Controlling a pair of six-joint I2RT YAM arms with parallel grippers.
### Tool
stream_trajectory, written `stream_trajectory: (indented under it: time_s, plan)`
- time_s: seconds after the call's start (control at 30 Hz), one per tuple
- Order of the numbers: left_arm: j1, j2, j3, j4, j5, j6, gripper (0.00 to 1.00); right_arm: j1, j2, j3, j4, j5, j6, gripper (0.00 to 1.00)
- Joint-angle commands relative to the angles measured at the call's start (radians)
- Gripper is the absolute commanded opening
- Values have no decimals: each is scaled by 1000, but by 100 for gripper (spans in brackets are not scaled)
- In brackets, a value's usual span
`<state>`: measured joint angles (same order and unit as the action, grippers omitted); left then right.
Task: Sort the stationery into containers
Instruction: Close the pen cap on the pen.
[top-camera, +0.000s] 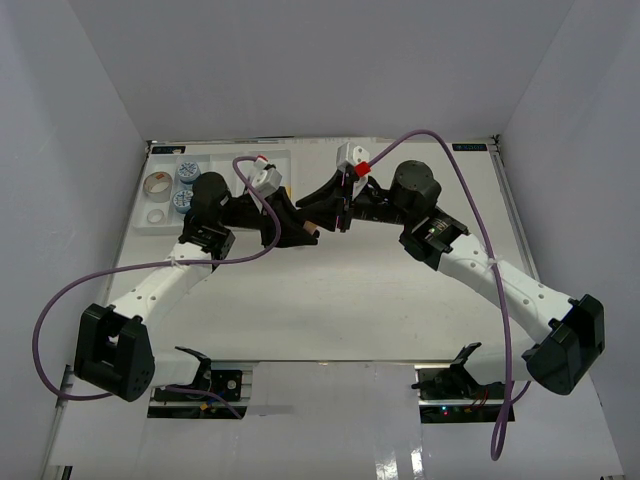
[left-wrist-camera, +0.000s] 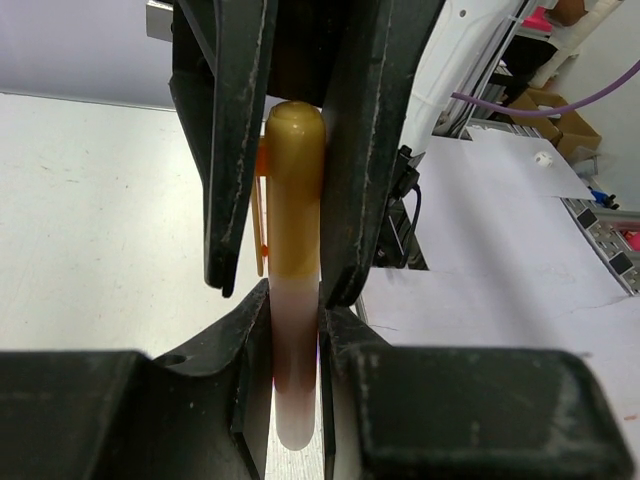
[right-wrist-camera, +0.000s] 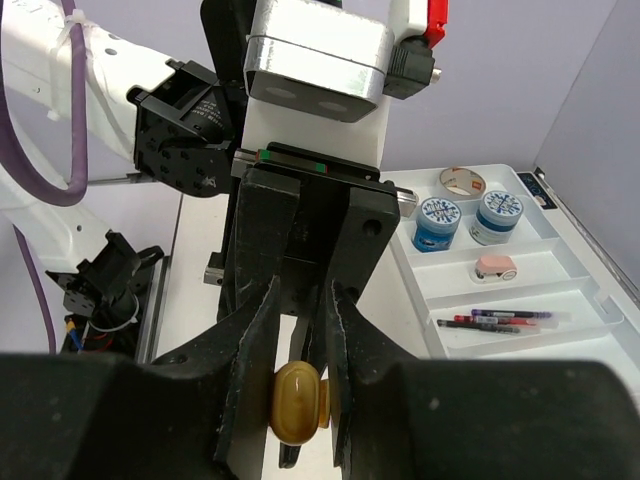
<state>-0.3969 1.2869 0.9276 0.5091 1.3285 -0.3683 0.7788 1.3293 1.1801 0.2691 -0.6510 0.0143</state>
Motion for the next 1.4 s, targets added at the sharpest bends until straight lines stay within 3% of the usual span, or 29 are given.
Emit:
stream_trajectory:
  time_s: [0.0, 0.2, 0.4, 0.63, 0.8, 1.37]
  plan:
    - [9, -80, 185, 293, -138, -37, 0, 34, 133, -123, -464, -102, -43, 8]
    - [9, -63, 195, 332, -129, -67, 0, 34, 130, -108, -461, -99, -47, 8]
    - [9, -96, 85, 310, -121, -55, 0, 33, 105, -57, -443, -73, -33, 8]
    - [9, -176, -58, 125, -121, 60, 0, 33, 70, -33, -352, -53, 10, 8]
    - [7, -202, -144, 92, -138, 104, 0, 33, 59, -56, -281, -59, 50, 9]
    - [7, -179, -168, 49, -147, 155, 0, 31, 79, 47, -238, -15, 58, 36]
